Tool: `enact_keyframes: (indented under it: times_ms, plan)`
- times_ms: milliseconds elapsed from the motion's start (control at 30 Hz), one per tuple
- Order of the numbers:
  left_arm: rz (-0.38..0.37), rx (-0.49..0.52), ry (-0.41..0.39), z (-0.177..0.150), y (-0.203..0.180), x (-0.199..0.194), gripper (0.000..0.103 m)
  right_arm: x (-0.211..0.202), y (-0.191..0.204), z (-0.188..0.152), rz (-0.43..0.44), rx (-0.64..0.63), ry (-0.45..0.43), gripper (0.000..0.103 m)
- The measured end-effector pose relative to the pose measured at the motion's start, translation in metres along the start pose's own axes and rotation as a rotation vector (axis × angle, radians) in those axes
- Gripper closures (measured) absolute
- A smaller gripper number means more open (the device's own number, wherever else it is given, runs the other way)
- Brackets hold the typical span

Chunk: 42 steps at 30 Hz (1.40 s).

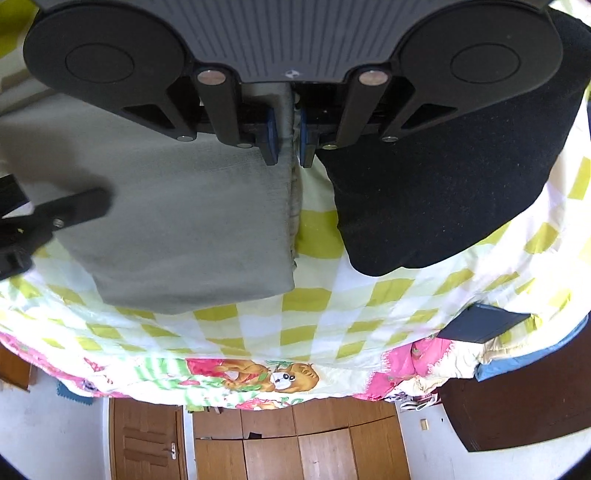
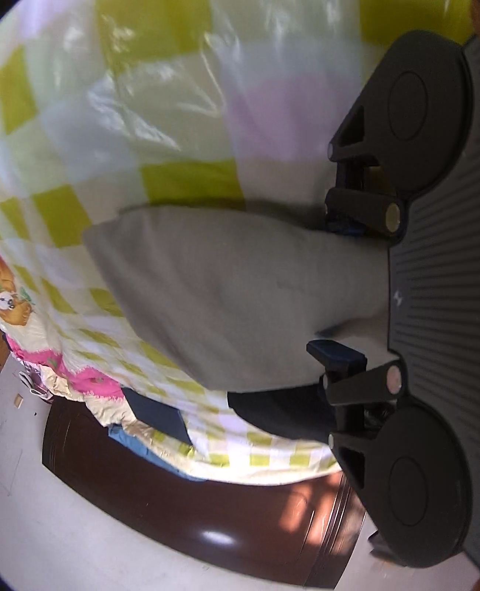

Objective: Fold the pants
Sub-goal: 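Open both grippers and press the folded pants flat with the right gripper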

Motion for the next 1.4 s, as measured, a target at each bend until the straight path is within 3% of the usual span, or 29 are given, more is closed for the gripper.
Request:
enact_keyframes:
  times_ms: [33, 133, 267, 400, 467, 500, 600, 667, 767, 900, 1000, 1100, 1233, 1400]
  plan:
    - [0.004, 0.001, 0.004, 0.000, -0.002, 0.001, 0.075, 0.001, -0.001, 0.001, 0.001, 0.008, 0.007, 0.081]
    - [0.004, 0.014, 0.024, 0.002, -0.008, 0.001, 0.081, -0.012, -0.004, 0.003, 0.006, -0.003, 0.027, 0.090]
    - [-0.079, 0.010, 0.042, 0.001, -0.041, -0.007, 0.081, -0.056, -0.019, 0.005, -0.053, -0.032, 0.002, 0.091]
    - [-0.184, 0.059, 0.017, 0.004, -0.101, -0.017, 0.081, -0.113, -0.053, 0.006, -0.150, -0.015, -0.060, 0.090]
    - [-0.228, 0.077, 0.008, 0.010, -0.126, -0.017, 0.078, -0.137, -0.064, 0.003, -0.188, -0.010, -0.085, 0.085]
    - [-0.242, 0.075, 0.008, 0.015, -0.134, -0.018, 0.073, -0.148, -0.068, 0.002, -0.226, -0.027, -0.094, 0.072]
    - [-0.248, 0.065, -0.016, 0.028, -0.141, -0.027, 0.072, -0.184, -0.073, 0.012, -0.360, -0.095, -0.185, 0.067]
    - [-0.194, 0.094, -0.055, 0.035, -0.137, -0.038, 0.072, -0.203, -0.067, 0.021, -0.385, -0.131, -0.262, 0.067]
    - [-0.188, 0.136, -0.131, 0.044, -0.144, -0.058, 0.072, -0.189, -0.033, 0.033, -0.312, -0.238, -0.260, 0.067]
    - [-0.242, 0.182, -0.181, 0.043, -0.164, -0.063, 0.072, -0.116, -0.001, 0.052, -0.244, -0.335, -0.169, 0.067]
    - [-0.265, 0.186, -0.130, 0.032, -0.172, -0.046, 0.072, -0.063, -0.008, 0.069, -0.259, -0.342, -0.127, 0.069]
    - [-0.249, 0.198, -0.055, 0.013, -0.167, -0.025, 0.071, -0.038, -0.026, 0.073, -0.304, -0.312, -0.118, 0.071]
    - [-0.268, 0.182, -0.056, 0.017, -0.165, -0.024, 0.070, -0.049, -0.029, 0.074, -0.292, -0.279, -0.139, 0.069]
    - [-0.255, 0.137, -0.092, 0.027, -0.153, -0.036, 0.070, -0.112, -0.018, 0.053, -0.308, -0.329, -0.227, 0.065]
Point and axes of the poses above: each gripper's, at about its wrist camera, not at the fingertips, and x roughly the way its jaws point, y to its left, z to its top, the point moved 9 cm from there along x, roughly the way its jaws point, and after that the axes turned 4 degrees about -y, right-handed, at the moved point
